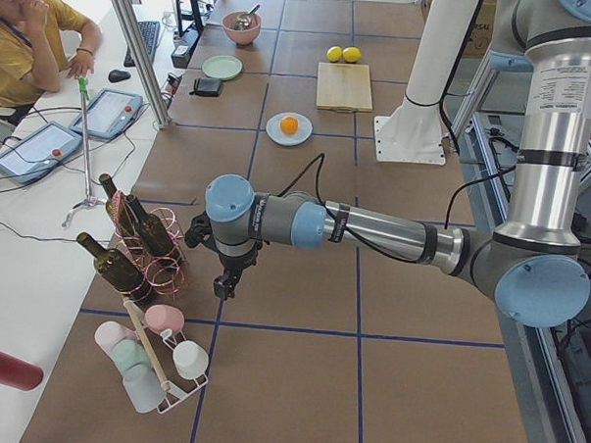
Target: Pick orange to plate
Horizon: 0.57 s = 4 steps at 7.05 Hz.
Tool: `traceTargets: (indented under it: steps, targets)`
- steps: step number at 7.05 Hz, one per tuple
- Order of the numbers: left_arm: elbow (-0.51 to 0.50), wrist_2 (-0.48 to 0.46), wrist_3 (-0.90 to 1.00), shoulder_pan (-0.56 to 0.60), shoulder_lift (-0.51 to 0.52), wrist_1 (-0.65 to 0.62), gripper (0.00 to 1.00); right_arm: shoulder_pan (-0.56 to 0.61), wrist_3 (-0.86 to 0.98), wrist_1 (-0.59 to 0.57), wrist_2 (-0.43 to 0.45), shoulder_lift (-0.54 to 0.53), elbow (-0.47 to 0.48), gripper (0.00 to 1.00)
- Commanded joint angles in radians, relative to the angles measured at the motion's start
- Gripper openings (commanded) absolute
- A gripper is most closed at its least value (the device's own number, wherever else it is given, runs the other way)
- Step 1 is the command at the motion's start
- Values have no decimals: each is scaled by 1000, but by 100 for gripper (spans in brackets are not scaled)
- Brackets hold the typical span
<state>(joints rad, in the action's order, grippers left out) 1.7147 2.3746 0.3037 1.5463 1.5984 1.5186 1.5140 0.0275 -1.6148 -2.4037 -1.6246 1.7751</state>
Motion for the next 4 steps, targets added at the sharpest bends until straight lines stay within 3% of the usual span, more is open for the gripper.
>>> traceTargets:
  steps: [1,4]
  targets:
    - [0,0,0,0,0,0,100,0,0,1,1,0,1,100]
    - [3,0,0,0,0,0,100,0,2,1,1,-1,-2,100]
